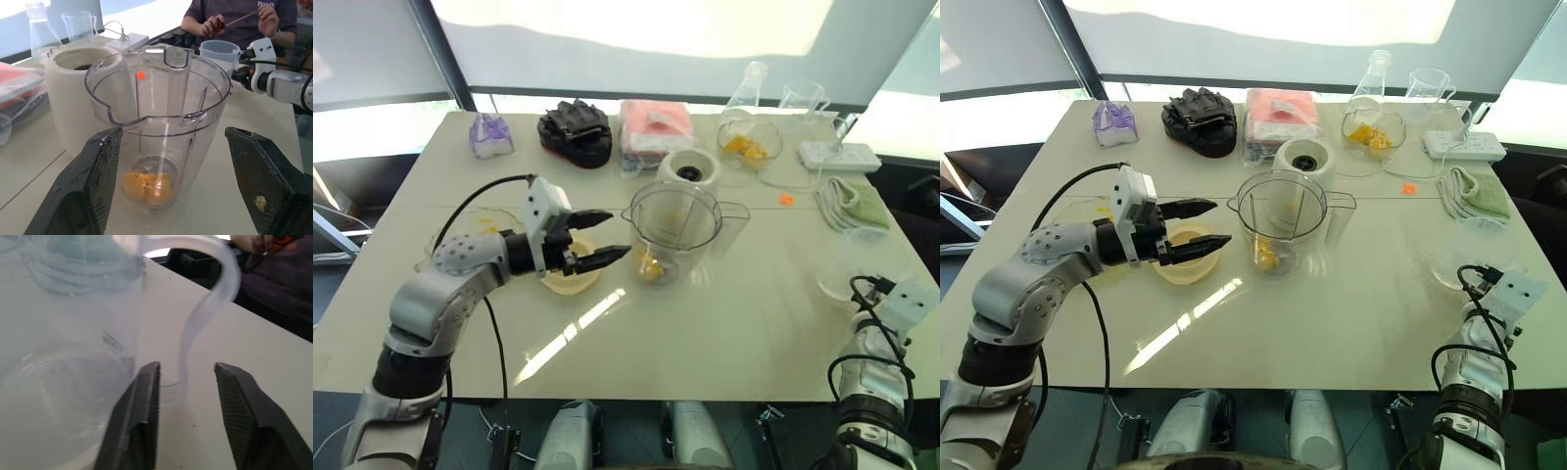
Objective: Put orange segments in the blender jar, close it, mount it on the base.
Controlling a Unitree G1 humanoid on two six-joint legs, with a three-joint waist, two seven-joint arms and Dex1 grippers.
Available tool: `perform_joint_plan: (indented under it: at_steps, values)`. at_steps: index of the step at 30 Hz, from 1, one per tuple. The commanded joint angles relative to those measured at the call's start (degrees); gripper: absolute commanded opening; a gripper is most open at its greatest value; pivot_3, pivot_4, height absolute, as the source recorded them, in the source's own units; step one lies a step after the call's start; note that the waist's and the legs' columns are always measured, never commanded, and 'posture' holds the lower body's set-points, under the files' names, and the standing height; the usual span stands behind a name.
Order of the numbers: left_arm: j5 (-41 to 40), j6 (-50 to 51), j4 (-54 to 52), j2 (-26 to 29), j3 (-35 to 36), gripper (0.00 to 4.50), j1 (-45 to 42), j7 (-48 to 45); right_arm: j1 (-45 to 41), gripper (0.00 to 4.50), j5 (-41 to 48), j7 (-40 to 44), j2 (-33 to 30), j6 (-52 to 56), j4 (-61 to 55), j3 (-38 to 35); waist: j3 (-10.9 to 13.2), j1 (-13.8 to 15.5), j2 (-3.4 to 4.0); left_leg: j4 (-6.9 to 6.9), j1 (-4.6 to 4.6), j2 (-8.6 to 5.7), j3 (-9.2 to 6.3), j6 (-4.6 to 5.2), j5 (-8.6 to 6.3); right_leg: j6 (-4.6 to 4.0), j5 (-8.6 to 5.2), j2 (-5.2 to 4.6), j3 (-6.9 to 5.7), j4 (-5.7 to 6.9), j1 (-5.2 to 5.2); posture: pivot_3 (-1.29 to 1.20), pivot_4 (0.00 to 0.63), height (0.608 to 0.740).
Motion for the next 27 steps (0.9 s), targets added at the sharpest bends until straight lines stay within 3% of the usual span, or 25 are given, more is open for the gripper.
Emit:
perform_joint_plan:
  at_steps: [1, 2, 16, 23, 27]
  values:
    - [-0.2, -0.44, -1.74, 0.58, 0.5, 3.49, -0.23, -0.22, -0.5, 3.97, -0.2, -0.63, -0.13, -0.79, -0.54, 0.76, 0.0, -0.14, 0.0, 0.0, 0.0, 0.0, 0.0, 0.0, 0.0, 0.0, 0.0, 0.0, 0.01, 0.0, 0.0, 0.0, 0.15, 0.74]
    - [-0.19, -0.46, -1.72, 0.61, 0.5, 3.49, -0.22, -0.24, -0.36, 4.45, -0.23, -0.8, -0.07, -0.76, -0.76, 0.85, 0.0, -0.3, 0.0, 0.0, 0.0, 0.0, 0.0, 0.0, 0.0, 0.0, 0.0, 0.0, 0.01, 0.0, 0.01, 0.0, 0.15, 0.74]
    - [0.33, -1.37, -0.72, 1.05, 0.46, 3.49, 1.35, -1.37, 14.19, 4.48, -0.28, -1.99, 3.87, 4.21, -24.46, 1.38, -0.01, -0.62, 0.02, -0.01, -0.01, -0.02, -0.06, 0.0, 0.0, 0.01, -0.01, -0.05, 0.0, 0.0, 0.02, 0.0, 0.15, 0.74]
    - [1.16, -2.51, 2.43, 3.97, 2.32, 3.49, 2.99, -3.48, 25.9, 4.48, 6.29, 8.44, 4.28, 6.9, -46.14, 1.54, -0.02, -0.73, 0.04, -0.03, 0.01, 0.04, -0.09, 0.0, -0.01, 0.01, -0.02, 0.0, -0.02, 0.02, 0.0, 0.0, 0.15, 0.74]
    - [5.28, -6.9, 10.88, 7.41, 2.07, 3.49, 0.52, -6.65, 34.38, 4.48, 14.16, 15.7, 2.53, 12.33, -57.4, -0.41, -0.02, -0.19, 0.05, -0.02, 0.02, 0.05, -0.1, 0.0, -0.01, -0.01, -0.03, 0.0, -0.04, 0.02, 0.0, 0.0, 0.15, 0.74]
